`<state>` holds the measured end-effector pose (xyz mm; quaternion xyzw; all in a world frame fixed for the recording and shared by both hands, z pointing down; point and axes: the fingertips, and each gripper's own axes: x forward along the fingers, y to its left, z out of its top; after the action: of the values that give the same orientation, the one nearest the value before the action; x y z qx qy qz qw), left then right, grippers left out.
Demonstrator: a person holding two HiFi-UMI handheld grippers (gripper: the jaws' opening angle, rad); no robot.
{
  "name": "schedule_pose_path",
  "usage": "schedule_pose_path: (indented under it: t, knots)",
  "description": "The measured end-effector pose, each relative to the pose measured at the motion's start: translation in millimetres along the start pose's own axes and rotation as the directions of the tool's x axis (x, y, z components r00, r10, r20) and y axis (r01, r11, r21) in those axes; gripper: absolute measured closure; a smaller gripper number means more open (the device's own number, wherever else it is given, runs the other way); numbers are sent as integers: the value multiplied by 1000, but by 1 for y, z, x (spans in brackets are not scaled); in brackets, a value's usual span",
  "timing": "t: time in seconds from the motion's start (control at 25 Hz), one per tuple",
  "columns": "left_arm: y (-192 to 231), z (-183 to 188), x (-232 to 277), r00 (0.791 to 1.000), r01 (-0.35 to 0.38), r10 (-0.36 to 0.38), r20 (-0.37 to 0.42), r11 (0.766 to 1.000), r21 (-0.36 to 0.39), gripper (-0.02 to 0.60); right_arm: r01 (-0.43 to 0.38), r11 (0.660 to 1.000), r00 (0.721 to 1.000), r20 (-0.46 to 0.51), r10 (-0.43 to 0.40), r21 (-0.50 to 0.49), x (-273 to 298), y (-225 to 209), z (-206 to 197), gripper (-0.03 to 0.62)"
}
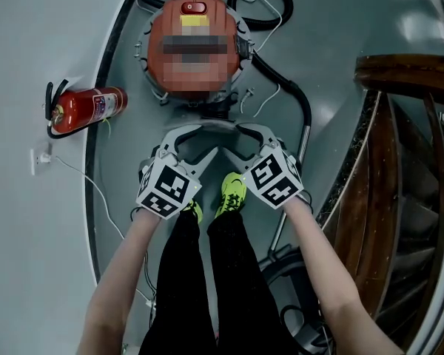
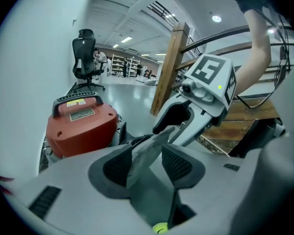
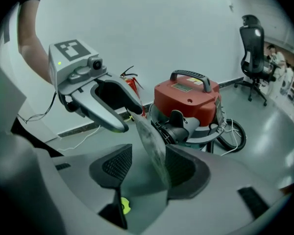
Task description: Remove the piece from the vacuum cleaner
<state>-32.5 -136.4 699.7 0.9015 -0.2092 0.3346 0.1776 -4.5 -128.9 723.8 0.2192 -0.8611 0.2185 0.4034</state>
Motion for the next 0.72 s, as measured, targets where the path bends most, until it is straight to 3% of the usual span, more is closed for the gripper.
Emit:
schedule_pose_path:
  t: [0.32,0.72]
  knots:
    - [17,-11,13,998,-13,14,-54,1000,25,361,30,999,999,-39,-31,-34,9,-18,-4,381]
    - [33,-21,37,992,0,4,-129,1000,30,357,-9,999,997,-74,5,-49,22,-26,-7,382]
